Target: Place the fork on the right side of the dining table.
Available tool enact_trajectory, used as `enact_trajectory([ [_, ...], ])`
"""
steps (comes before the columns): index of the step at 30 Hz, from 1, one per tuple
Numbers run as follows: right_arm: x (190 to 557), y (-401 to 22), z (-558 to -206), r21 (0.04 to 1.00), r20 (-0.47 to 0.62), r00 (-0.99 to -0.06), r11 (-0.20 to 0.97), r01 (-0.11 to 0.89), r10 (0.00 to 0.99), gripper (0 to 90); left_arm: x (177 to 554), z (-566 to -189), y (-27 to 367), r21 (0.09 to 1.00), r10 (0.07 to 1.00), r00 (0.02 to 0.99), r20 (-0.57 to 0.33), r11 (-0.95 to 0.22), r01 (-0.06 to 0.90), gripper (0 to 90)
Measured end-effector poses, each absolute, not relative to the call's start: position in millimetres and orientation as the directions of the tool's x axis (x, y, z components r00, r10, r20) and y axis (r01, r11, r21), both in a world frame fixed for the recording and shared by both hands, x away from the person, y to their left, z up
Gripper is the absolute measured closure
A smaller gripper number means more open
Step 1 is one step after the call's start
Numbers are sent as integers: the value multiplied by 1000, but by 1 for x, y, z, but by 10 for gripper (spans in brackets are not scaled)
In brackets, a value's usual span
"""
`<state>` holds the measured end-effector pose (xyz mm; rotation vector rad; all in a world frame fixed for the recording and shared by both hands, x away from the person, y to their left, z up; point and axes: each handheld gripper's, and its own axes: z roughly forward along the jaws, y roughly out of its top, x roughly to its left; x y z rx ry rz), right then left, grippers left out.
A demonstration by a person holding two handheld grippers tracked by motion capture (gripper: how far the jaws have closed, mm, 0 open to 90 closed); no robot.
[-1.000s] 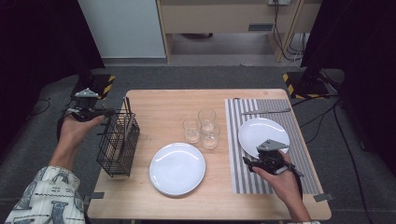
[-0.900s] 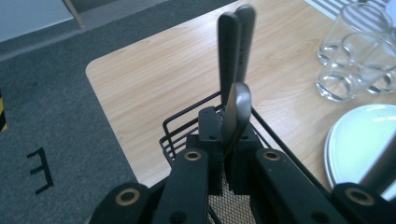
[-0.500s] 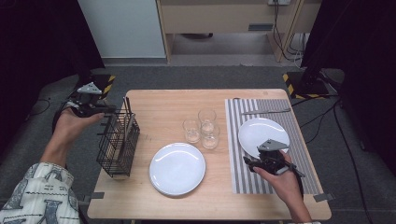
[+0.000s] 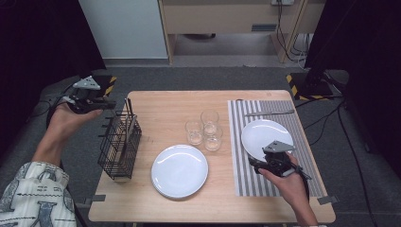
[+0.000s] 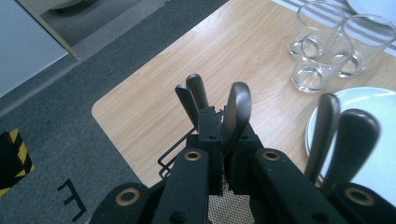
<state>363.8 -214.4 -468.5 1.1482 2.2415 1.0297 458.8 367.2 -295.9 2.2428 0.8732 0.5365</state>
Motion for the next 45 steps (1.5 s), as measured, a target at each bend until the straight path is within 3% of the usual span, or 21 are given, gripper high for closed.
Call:
enact_trajectory([
  [20, 364, -218, -468, 773, -31, -562, 377, 511, 826, 294, 450, -262, 366, 772, 693, 708, 136, -522, 362, 863],
  [45, 364, -216, -468, 771, -45, -571, 391, 502, 820, 302, 458, -279, 319, 819, 645, 755, 120, -494, 291, 863],
])
